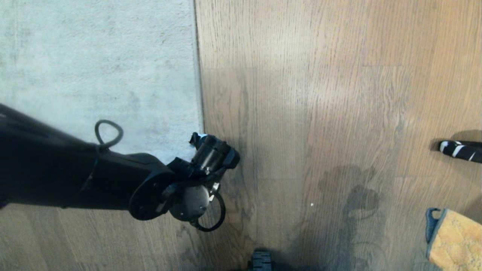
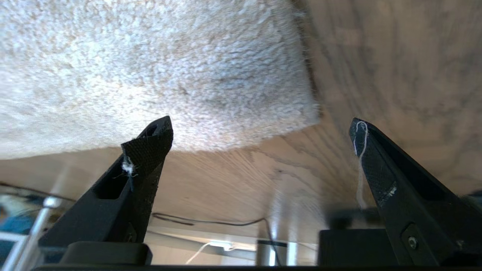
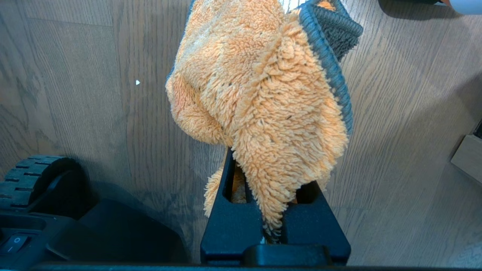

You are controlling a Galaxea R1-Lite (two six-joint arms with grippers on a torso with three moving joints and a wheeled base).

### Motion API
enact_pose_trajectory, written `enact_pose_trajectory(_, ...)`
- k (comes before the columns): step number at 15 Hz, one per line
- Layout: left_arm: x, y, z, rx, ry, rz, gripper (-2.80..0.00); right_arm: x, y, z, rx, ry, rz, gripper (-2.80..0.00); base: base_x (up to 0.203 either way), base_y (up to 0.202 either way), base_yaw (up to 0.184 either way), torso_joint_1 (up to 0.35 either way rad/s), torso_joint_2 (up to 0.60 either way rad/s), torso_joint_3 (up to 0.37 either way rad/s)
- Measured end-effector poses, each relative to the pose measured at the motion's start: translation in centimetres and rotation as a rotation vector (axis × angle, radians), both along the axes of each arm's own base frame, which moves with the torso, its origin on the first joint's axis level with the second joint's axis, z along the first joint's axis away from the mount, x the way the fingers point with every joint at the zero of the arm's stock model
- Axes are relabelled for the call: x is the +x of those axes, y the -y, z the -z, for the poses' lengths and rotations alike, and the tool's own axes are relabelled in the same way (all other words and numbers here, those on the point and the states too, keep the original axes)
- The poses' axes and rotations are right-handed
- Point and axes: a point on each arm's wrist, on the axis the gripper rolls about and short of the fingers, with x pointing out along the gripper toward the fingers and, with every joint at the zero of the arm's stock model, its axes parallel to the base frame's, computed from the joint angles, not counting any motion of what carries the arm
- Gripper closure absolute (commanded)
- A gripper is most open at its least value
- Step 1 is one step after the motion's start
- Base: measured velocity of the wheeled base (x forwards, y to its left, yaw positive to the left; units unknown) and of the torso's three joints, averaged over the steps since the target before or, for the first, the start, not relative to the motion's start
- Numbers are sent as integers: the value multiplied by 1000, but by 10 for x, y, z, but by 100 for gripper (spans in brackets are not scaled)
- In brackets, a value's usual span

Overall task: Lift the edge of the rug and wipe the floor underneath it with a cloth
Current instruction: Lift up the carpet

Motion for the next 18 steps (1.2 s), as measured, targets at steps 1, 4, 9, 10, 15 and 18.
enact_pose_trajectory(1,1,0,1,16,1,-5,-280,0,0,0,0,0,0,0,0,0,0,0,0,0)
enact_pose_trajectory(4,4,0,6,58,12,-30,-280,0,0,0,0,0,0,0,0,0,0,0,0,0)
enact_pose_trajectory(9,10,-1,12,92,11,-53,-280,0,0,0,0,0,1,0,0,0,0,0,0,0)
enact_pose_trajectory(10,12,-1,13,115,18,-63,-280,0,0,0,0,0,0,0,0,0,0,0,0,0)
enact_pose_trajectory(15,19,-2,16,154,32,-96,-280,0,0,0,0,0,1,0,0,0,0,0,0,0)
enact_pose_trajectory(18,24,-1,18,153,34,-105,-280,0,0,0,0,0,0,0,0,0,0,0,0,0)
